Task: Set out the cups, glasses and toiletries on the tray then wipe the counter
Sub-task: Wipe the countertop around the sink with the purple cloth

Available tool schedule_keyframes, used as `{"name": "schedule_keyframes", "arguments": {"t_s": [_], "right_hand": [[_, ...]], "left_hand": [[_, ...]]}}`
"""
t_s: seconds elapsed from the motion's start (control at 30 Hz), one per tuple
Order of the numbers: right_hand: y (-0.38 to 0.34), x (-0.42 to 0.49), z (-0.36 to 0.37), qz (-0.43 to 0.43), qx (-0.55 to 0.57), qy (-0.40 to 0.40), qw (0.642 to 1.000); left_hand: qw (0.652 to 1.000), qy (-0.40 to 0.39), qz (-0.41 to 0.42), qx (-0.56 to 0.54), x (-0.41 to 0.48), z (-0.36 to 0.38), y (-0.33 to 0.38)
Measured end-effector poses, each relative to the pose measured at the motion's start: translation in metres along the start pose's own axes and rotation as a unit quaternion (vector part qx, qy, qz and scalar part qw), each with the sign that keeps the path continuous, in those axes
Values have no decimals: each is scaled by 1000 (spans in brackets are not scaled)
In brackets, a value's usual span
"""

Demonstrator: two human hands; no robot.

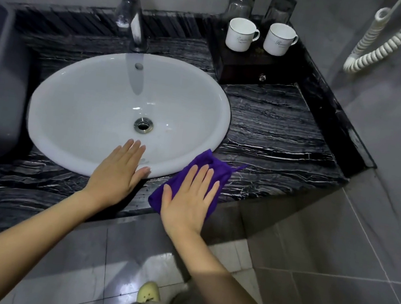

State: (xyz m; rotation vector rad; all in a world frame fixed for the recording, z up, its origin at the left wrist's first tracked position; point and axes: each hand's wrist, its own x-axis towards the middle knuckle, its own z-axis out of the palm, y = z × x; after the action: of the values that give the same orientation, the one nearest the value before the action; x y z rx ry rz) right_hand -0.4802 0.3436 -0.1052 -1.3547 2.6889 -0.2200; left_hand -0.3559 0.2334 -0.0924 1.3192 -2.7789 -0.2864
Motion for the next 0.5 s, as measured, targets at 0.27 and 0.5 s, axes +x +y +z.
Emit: {"name": "schedule_keyframes", "arguments": {"t_s": [0.27,0.5], "right_hand": [[-16,-22,0,-14,4,-6,1000],[-40,-58,4,-80,16,-41,996]], "left_hand": [[1000,-16,1,24,-16,-6,-18],[1000,-7,0,3,-15,-7,-16]]}}
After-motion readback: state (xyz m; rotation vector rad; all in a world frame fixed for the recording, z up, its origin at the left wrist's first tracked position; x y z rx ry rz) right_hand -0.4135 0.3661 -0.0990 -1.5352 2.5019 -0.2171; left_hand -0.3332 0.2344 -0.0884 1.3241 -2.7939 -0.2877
